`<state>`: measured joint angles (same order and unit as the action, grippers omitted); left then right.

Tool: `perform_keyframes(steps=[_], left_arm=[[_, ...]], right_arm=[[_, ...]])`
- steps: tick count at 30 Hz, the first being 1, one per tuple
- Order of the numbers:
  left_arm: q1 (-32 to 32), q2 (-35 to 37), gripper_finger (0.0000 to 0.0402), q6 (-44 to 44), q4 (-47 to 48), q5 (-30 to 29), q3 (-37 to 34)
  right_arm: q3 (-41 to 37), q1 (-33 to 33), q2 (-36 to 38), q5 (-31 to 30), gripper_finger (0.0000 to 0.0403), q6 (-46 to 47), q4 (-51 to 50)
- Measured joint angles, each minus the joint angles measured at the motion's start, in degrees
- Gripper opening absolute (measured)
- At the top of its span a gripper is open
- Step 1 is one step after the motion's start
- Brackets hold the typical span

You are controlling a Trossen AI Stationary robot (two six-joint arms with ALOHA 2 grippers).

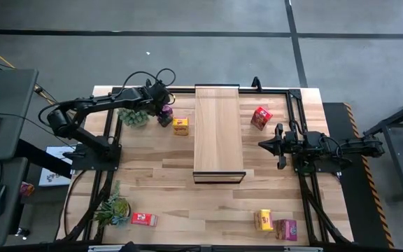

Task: Stack cereal on shelf
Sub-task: Put the top violet cereal box on the shelf

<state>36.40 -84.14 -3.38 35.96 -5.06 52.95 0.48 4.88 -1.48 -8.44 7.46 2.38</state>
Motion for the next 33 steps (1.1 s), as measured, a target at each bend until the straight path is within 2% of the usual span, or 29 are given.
perform_keyframes(steps=[7, 12, 17, 23, 28, 33], left_arm=[[0.0, 1.44, 0.0159, 0.05, 0.74, -0.04, 0.37], [0.0, 3.9, 0.0132, 0.64, 4.69, -0.17, 5.33], [-1.0, 5.42, 0.0133, 2.02, 10.91, -0.62, 16.13], [-5.81, 4.2, 0.0135, 4.04, 15.0, -0.79, 31.52], [-10.35, -0.9, 0.0135, 3.88, 18.5, -0.72, 41.49], [-13.01, -10.16, 0.0135, 3.63, 24.73, -2.5, 50.5]], right_arm=[[0.0, -0.02, 0.0, 0.0, 0.0002, 0.0, 0.01], [0.01, -0.01, 0.0, 0.0, 0.0002, 0.0, 0.01], [0.01, -0.01, -0.02, -0.01, 0.0002, 0.0, -0.01], [0.01, -0.02, 0.0, 0.0, 0.0002, 0.0, 0.01], [0.01, 0.0, 0.0, 0.01, 0.0002, 0.0, 0.01], [0.01, -0.01, -0.01, 0.01, 0.0002, 0.0, 0.0]])
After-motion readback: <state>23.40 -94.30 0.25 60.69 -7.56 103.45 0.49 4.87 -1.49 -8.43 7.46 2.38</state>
